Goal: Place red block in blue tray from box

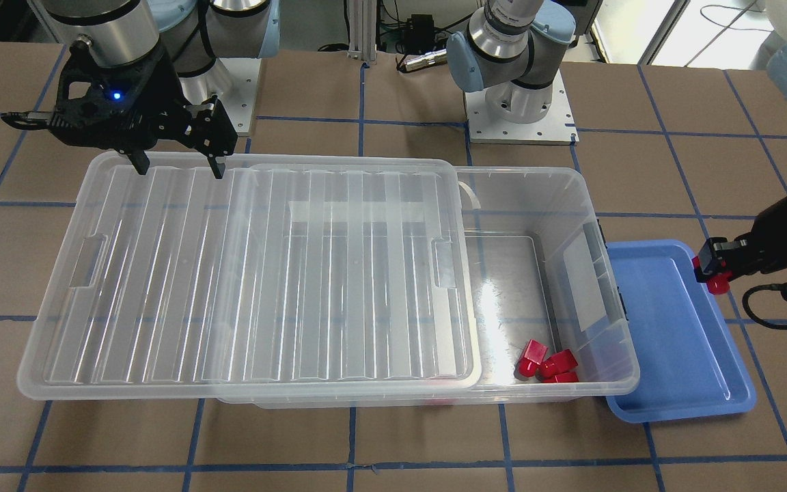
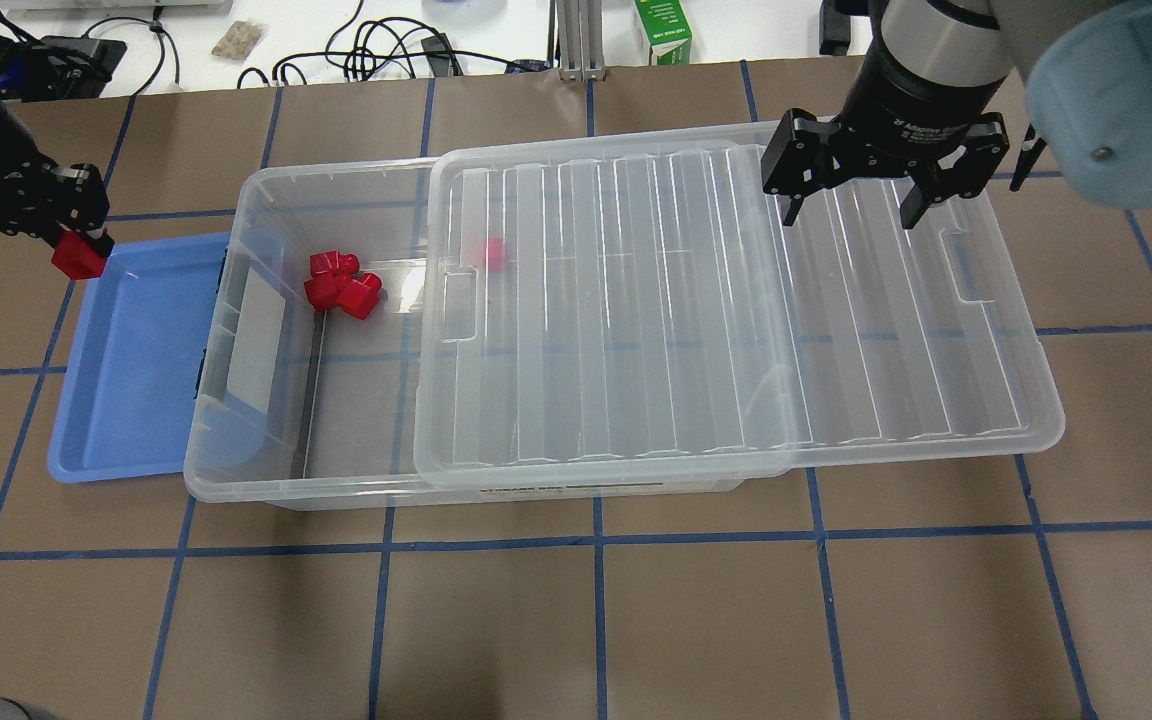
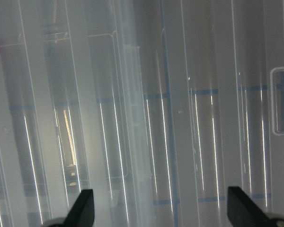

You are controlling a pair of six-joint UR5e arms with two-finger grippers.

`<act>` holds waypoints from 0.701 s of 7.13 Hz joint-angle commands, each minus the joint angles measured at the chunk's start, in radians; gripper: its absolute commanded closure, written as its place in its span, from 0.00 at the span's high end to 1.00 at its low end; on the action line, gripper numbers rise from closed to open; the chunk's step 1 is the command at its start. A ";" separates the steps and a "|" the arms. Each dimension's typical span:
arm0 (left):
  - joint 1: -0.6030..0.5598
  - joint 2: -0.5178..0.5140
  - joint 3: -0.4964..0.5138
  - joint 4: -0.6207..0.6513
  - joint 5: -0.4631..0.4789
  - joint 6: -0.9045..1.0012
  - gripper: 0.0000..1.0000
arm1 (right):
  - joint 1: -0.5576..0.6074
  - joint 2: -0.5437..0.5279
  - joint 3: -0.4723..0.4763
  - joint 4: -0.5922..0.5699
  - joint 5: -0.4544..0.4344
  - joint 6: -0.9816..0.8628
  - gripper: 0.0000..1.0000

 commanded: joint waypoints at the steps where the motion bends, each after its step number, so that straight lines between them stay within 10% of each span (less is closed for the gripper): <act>1: 0.020 -0.117 -0.096 0.260 -0.001 0.057 0.00 | 0.000 0.000 -0.001 0.001 0.000 0.000 1.00; 3: 0.020 -0.203 -0.159 0.451 0.001 0.057 0.09 | 0.000 0.000 -0.001 0.001 0.000 0.000 1.00; 5: 0.022 -0.228 -0.180 0.478 0.001 0.051 0.99 | 0.000 0.000 -0.001 0.001 0.000 0.000 1.00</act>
